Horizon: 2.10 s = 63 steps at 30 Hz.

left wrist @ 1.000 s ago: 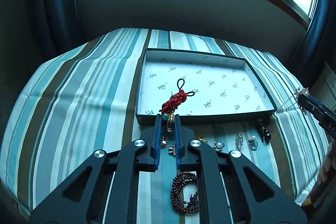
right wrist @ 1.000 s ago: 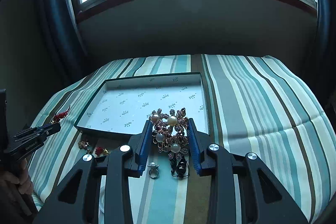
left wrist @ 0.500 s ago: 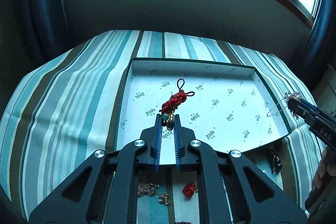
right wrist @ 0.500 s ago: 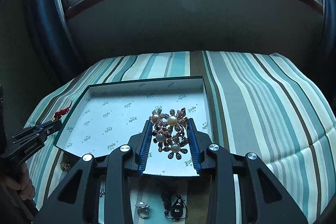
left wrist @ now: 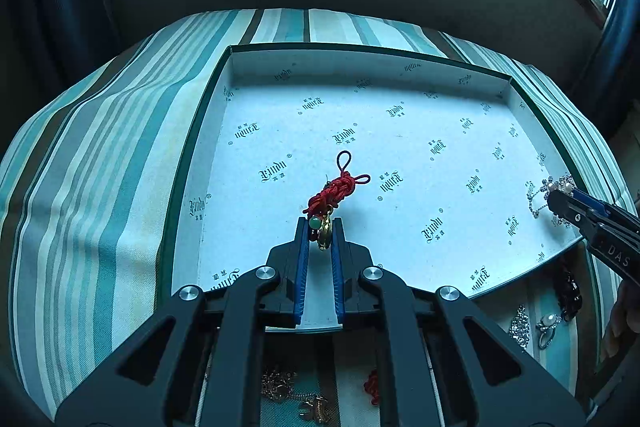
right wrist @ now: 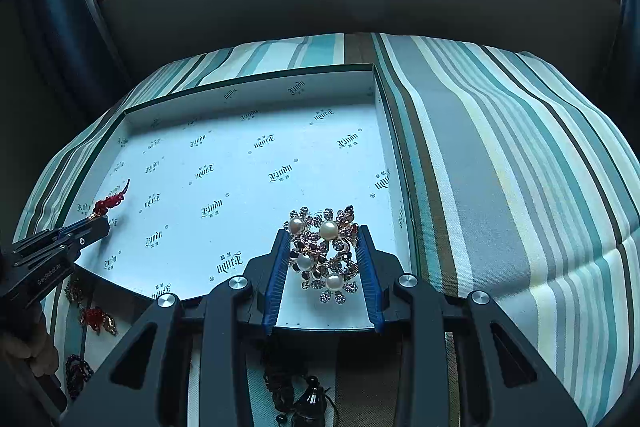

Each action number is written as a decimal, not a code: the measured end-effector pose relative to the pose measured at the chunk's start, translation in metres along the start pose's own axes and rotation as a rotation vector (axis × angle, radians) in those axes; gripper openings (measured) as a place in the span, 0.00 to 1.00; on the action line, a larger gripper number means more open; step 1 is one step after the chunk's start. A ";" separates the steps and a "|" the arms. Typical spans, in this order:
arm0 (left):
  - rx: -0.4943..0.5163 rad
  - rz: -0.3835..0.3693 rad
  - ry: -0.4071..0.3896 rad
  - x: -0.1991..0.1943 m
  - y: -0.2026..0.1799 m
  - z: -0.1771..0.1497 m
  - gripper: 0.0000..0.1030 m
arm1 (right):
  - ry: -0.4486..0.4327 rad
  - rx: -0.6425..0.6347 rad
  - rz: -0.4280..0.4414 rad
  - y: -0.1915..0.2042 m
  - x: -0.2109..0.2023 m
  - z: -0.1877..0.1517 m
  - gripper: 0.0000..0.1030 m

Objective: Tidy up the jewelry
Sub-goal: 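Carry pendant and brooch into the box and open both tools, then withdraw both tools and move them over the bead bracelet and jade bangle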

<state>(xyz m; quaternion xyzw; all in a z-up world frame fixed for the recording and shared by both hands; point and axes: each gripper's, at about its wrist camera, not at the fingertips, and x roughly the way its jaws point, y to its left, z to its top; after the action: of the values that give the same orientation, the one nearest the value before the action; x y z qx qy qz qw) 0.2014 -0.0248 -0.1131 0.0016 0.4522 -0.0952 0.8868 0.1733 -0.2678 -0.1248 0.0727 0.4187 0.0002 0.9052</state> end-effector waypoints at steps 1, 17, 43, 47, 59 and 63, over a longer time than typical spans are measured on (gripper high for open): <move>0.000 -0.001 0.000 0.001 0.000 0.000 0.10 | 0.001 -0.006 -0.003 0.001 0.000 0.000 0.34; 0.006 0.012 -0.015 0.003 -0.004 -0.002 0.42 | -0.012 -0.011 0.014 0.004 0.000 0.002 0.43; -0.033 0.034 -0.070 -0.049 0.004 -0.011 0.66 | -0.026 -0.061 0.063 0.027 -0.052 -0.028 0.51; -0.032 0.044 -0.072 -0.068 0.005 -0.025 0.66 | -0.010 -0.086 0.083 0.037 -0.065 -0.046 0.51; -0.043 0.079 -0.011 -0.108 0.011 -0.098 0.67 | 0.064 -0.152 0.150 0.066 -0.092 -0.108 0.57; -0.059 0.092 0.006 -0.116 0.017 -0.116 0.67 | 0.085 -0.180 0.175 0.079 -0.094 -0.120 0.58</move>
<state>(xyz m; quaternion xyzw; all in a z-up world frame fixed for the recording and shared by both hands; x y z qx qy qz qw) 0.0448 0.0218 -0.0897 -0.0035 0.4571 -0.0408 0.8885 0.0265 -0.1794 -0.1197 0.0273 0.4470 0.1197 0.8861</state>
